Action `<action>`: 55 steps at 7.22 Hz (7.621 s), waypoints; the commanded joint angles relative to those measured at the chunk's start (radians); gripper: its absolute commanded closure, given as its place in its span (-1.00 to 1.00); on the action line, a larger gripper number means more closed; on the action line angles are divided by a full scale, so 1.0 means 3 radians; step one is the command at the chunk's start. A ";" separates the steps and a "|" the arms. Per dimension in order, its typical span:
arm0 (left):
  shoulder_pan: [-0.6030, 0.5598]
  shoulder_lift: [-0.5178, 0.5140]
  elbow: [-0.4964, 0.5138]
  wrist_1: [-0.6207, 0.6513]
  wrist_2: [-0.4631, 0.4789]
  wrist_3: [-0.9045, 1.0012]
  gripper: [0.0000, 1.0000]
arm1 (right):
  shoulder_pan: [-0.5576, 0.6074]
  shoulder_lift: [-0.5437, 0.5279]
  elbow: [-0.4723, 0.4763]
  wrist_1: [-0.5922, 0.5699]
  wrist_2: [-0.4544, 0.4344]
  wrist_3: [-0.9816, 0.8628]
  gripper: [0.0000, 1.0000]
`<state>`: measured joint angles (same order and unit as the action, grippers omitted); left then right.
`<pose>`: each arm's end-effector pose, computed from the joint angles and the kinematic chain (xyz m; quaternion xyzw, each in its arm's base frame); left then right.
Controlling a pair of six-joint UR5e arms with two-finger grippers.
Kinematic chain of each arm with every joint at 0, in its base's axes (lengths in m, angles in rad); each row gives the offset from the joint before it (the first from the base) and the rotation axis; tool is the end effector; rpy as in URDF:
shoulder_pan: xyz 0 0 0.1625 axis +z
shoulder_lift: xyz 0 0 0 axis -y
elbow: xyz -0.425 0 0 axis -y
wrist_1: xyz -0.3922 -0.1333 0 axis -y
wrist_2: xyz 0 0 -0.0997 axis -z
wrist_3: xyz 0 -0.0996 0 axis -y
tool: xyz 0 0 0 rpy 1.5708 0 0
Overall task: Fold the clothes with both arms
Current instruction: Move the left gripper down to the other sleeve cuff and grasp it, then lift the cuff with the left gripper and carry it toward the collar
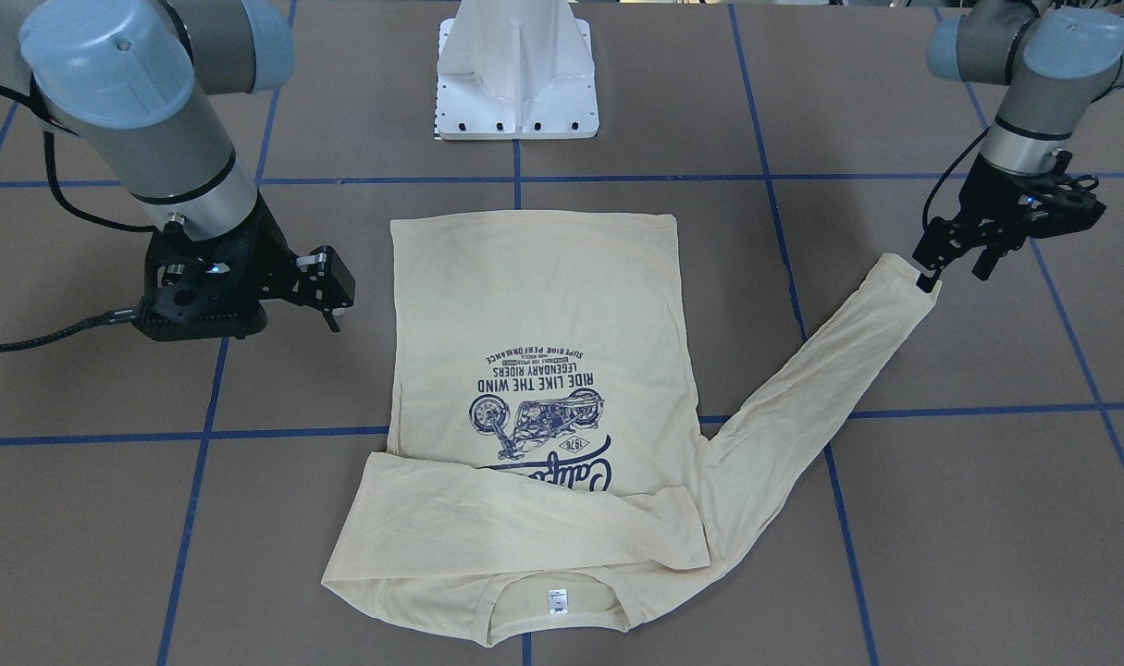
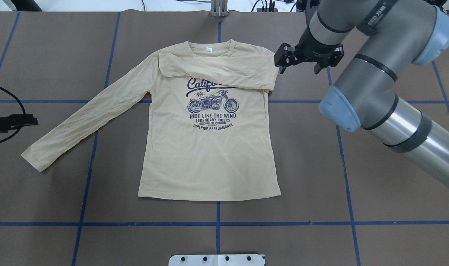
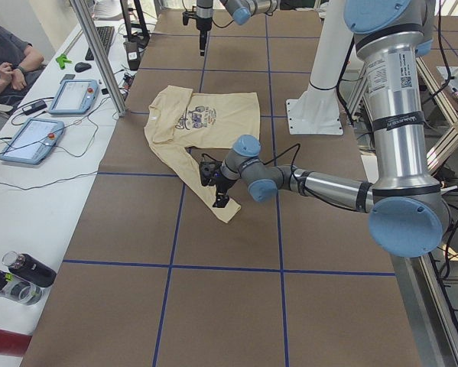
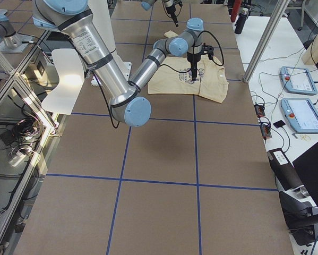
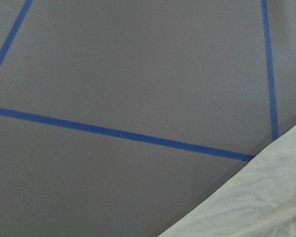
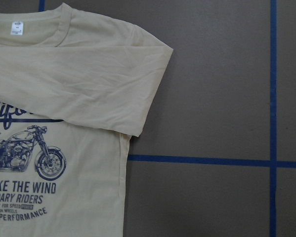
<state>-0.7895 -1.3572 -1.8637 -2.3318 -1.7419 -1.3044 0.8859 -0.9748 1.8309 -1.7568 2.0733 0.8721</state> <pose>0.2276 -0.3947 0.5380 0.1373 0.3904 -0.2016 0.8878 -0.3312 -0.5403 0.2245 0.0619 -0.3908 0.0041 0.9184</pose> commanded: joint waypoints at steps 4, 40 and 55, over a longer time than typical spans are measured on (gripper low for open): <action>0.0387 0.0096 0.0199 0.0001 0.0299 -0.0316 -0.96 | 0.0002 -0.0136 0.0125 -0.0024 0.0007 -0.0074 -1.00; 0.0088 -0.0310 -0.0184 0.0057 -0.0363 -0.0361 1.00 | 0.0145 -0.0192 0.0140 -0.0024 0.0304 -0.0069 -1.00; 0.0325 -0.3713 0.1945 -0.0059 -0.0475 -0.2448 1.00 | 0.0427 -0.1077 0.0539 -0.0050 0.0457 -0.0100 -1.00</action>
<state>-0.7146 -2.4596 -1.3695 -2.2789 -1.9385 -2.0352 1.0147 -1.2982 1.9937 -1.7717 2.2104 0.8422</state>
